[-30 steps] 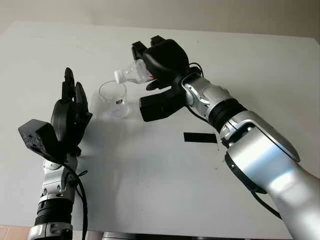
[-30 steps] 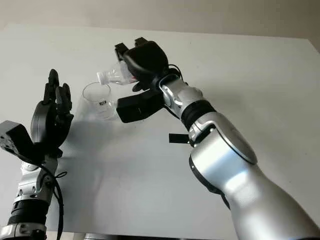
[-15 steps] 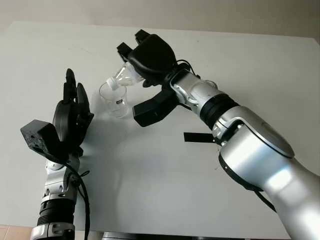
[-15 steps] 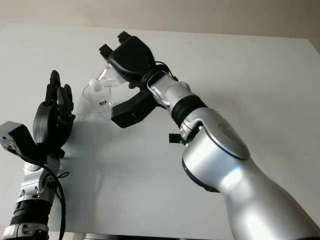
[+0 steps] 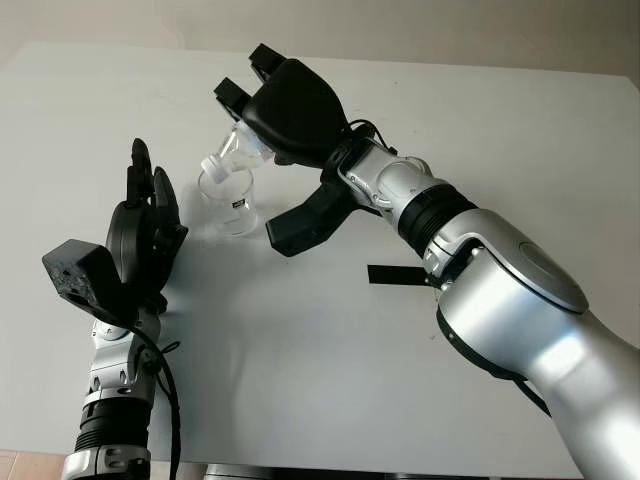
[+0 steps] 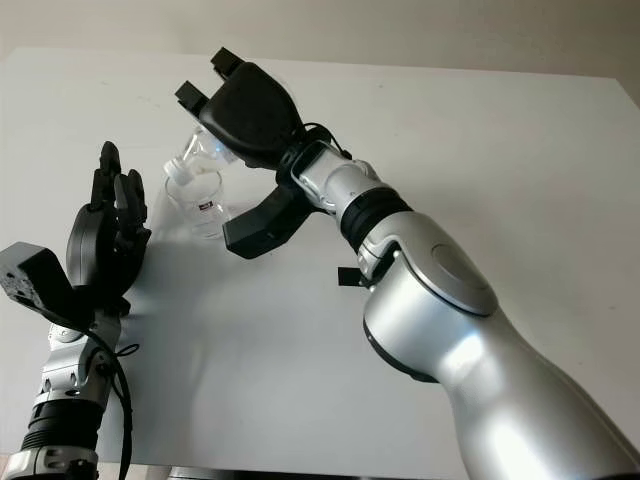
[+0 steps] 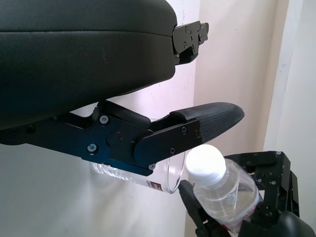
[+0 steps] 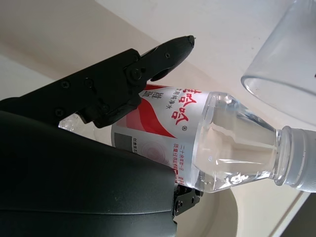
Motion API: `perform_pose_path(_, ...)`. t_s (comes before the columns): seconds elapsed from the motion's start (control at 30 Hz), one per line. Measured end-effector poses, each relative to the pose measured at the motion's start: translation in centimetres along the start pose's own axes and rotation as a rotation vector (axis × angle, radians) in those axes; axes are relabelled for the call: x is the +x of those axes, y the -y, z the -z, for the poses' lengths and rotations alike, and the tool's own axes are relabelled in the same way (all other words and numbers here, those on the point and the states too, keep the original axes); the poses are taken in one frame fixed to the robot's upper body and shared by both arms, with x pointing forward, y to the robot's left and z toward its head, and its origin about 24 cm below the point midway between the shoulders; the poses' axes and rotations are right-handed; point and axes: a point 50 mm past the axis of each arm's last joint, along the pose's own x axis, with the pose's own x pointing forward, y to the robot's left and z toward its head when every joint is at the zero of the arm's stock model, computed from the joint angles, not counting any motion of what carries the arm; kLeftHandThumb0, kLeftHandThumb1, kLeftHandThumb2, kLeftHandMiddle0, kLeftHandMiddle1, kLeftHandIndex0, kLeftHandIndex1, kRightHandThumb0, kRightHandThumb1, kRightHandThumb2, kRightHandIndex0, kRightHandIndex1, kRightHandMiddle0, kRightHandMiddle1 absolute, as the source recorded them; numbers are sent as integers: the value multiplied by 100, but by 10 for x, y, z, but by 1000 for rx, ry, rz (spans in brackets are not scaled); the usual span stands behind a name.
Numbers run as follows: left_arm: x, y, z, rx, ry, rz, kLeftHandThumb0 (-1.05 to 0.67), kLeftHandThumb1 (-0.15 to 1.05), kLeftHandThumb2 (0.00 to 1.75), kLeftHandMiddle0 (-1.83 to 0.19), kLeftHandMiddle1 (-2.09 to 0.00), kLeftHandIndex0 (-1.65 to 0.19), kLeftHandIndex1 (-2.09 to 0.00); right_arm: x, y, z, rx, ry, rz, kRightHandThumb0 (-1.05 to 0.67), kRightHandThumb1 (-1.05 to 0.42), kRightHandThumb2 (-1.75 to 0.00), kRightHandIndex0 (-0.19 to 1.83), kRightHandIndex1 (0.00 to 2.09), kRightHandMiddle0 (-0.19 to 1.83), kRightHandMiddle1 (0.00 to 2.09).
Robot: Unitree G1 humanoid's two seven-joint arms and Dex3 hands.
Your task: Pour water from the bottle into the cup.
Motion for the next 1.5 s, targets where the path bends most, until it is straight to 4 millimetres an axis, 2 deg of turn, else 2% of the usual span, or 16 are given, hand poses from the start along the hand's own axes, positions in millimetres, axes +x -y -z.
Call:
perform_pose_path(0.27, 0, 0, 0, 0, 0, 1, -74, 105, 72, 19, 0, 19, 0, -1, 0, 2, -63, 36, -6, -47, -94, -5, 105, 209, 53, 209)
perform_pose_path(0.47, 0, 0, 0, 0, -1, 1, -75, 105, 72, 19, 0, 19, 0, -2, -1, 3, -87, 39, -10, -50, -95, -6, 110, 209, 53, 209)
perform_pose_path(0.63, 0, 0, 1, -1, -4, 0, -74, 105, 70, 19, 0, 19, 0, -2, -1, 4, -73, 20, -11, -43, -98, -7, 110, 209, 55, 209)
perform_pose_path(0.67, 0, 0, 1, -1, -4, 0, -74, 105, 70, 19, 0, 19, 0, -1, 0, 6, -50, -1, -13, -42, -99, -7, 110, 209, 55, 209)
perform_pose_path(0.7, 0, 0, 1, -1, -4, 0, -74, 105, 71, 19, 0, 19, 0, -1, 0, 8, -11, -35, -19, -40, -99, -6, 108, 209, 39, 207)
perform_pose_path(0.77, 0, -1, 2, 0, -4, 0, -75, 105, 71, 19, 0, 19, 0, 1, 2, 15, 115, -135, -29, -35, -99, -6, 99, 209, 21, 186)
perform_pose_path(0.87, -1, -1, 2, 2, -5, 0, -75, 105, 71, 19, 0, 19, 0, 2, 3, 24, 336, -272, -52, -29, -103, -6, 85, 209, 11, 177)
perform_pose_path(0.9, -1, -1, 2, 2, -5, 1, -74, 105, 71, 19, 0, 19, 0, 2, 3, 25, 438, -320, -50, -24, -104, -12, 83, 209, 20, 193)
perform_pose_path(0.93, -1, -1, 2, 2, -5, 1, -74, 105, 71, 19, 0, 19, 0, 1, 3, 26, 543, -364, -41, -19, -104, -18, 87, 209, 44, 203)
perform_pose_path(1.03, -1, -1, 2, 2, -5, 1, -75, 105, 71, 19, 0, 19, 0, -5, -3, 32, 831, -489, -14, -18, -102, -22, 104, 209, 102, 209)
perform_pose_path(1.1, -1, -1, 2, 2, -5, 3, -75, 105, 71, 19, 0, 19, 0, -10, -9, 35, 959, -550, -18, -20, -101, -23, 117, 209, 126, 209)
perform_pose_path(1.3, 0, -1, 1, 7, -4, 14, -75, 105, 72, 19, 0, 19, 0, -26, -23, 45, 1382, -677, 20, -21, -101, -24, 120, 209, 135, 209)
perform_pose_path(1.4, 0, -2, 2, 6, -7, 17, -75, 105, 71, 19, 0, 19, 0, -35, -29, 47, 1485, -682, 22, -24, -101, -24, 120, 209, 136, 209)
perform_pose_path(1.5, 0, -2, 3, 4, -11, 18, -75, 105, 71, 19, 0, 19, 0, -45, -35, 52, 1596, -674, 23, -23, -104, -20, 128, 209, 140, 209)
